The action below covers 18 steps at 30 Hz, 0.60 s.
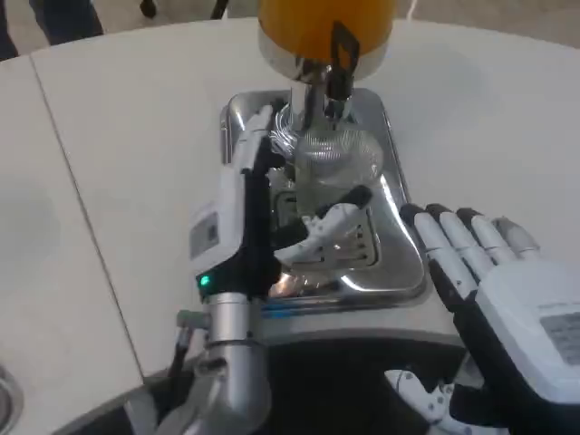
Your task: Grasp the cup under the faucet to collect the drink, then remove the cup.
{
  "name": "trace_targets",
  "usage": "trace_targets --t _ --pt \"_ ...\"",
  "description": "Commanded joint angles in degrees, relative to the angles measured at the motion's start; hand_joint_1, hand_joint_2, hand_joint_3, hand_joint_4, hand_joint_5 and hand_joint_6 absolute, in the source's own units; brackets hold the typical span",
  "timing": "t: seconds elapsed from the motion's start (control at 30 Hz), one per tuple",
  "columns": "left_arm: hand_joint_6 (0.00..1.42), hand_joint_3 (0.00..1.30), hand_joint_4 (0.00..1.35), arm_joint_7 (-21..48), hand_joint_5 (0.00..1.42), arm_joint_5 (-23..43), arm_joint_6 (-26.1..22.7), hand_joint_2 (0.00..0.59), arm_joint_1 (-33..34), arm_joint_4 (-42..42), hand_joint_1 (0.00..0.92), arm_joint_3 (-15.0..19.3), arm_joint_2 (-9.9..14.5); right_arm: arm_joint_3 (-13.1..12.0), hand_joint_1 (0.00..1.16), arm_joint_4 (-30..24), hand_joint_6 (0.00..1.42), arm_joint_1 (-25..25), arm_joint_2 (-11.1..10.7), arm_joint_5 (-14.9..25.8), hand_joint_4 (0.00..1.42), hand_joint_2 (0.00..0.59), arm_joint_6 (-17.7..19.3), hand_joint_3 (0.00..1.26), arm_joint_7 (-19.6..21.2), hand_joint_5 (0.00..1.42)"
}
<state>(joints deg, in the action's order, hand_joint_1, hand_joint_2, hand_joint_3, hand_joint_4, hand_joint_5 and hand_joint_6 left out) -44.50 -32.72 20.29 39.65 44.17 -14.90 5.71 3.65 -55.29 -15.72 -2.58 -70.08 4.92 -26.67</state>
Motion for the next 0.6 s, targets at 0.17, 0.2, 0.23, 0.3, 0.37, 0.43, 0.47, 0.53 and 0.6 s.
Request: trace_targets --t 0.17,0.2,0.23,0.3,0.37,0.43,0.47,0.53,0.6 --pt "0.33 0.14 0.03 5.1 0.39 -0.5 -4.4 0.059 -10.5 -17.1 0.437 3.2 6.0 0.8 0.38 -0.8 0.0 1.9 3.2 3.5 0.0 0.412 -3.6 0.0 0.6 0.0" --pt "0.33 0.14 0.03 5.7 0.38 -0.5 -4.9 0.059 -11.3 -18.6 0.437 3.6 6.4 0.9 0.38 -0.9 0.0 2.0 3.3 3.6 0.0 0.412 -3.6 0.0 0.8 0.0" --pt "0.33 0.14 0.03 6.8 0.38 0.0 -5.4 0.059 -12.7 -20.9 0.437 4.4 7.1 0.9 0.38 -0.7 0.0 1.7 3.3 3.9 0.0 0.412 -3.4 0.0 1.4 0.0" --pt "0.33 0.13 0.03 8.5 0.38 0.5 -6.2 0.059 -14.9 -24.1 0.437 5.7 8.2 1.2 0.38 -0.4 0.0 1.1 3.0 4.5 0.0 0.412 -3.0 0.0 2.1 0.0" --pt "0.32 0.13 0.02 10.3 0.38 1.1 -6.7 0.058 -16.6 -26.8 0.437 6.6 8.6 1.7 0.38 -0.3 0.0 1.0 3.8 5.2 0.0 0.412 -3.5 0.0 2.8 0.0" --pt "0.31 0.11 0.02 12.0 0.35 0.6 -7.2 0.06 -19.8 -31.7 0.431 7.4 9.3 2.2 0.38 -0.2 0.0 1.9 5.8 5.6 0.0 0.412 -5.4 0.0 3.1 0.0" --pt "0.3 0.09 0.0 12.9 0.32 -0.2 -7.6 0.065 -21.8 -34.6 0.428 7.7 10.0 2.3 0.39 -0.1 0.0 2.6 6.8 6.0 0.0 0.413 -6.4 0.0 3.2 0.0" --pt "0.26 0.1 0.0 15.5 0.28 -1.5 -8.0 0.087 -27.0 -41.0 0.395 8.9 12.5 1.8 0.39 1.4 0.0 6.4 8.0 7.4 0.0 0.414 -9.0 0.0 3.4 0.0" --pt "0.22 0.12 0.0 17.9 0.24 -2.4 -7.4 0.1 -33.0 -46.6 0.355 10.6 15.4 0.8 0.39 3.2 0.0 10.1 8.1 9.7 0.0 0.414 -11.5 0.0 3.6 0.0"
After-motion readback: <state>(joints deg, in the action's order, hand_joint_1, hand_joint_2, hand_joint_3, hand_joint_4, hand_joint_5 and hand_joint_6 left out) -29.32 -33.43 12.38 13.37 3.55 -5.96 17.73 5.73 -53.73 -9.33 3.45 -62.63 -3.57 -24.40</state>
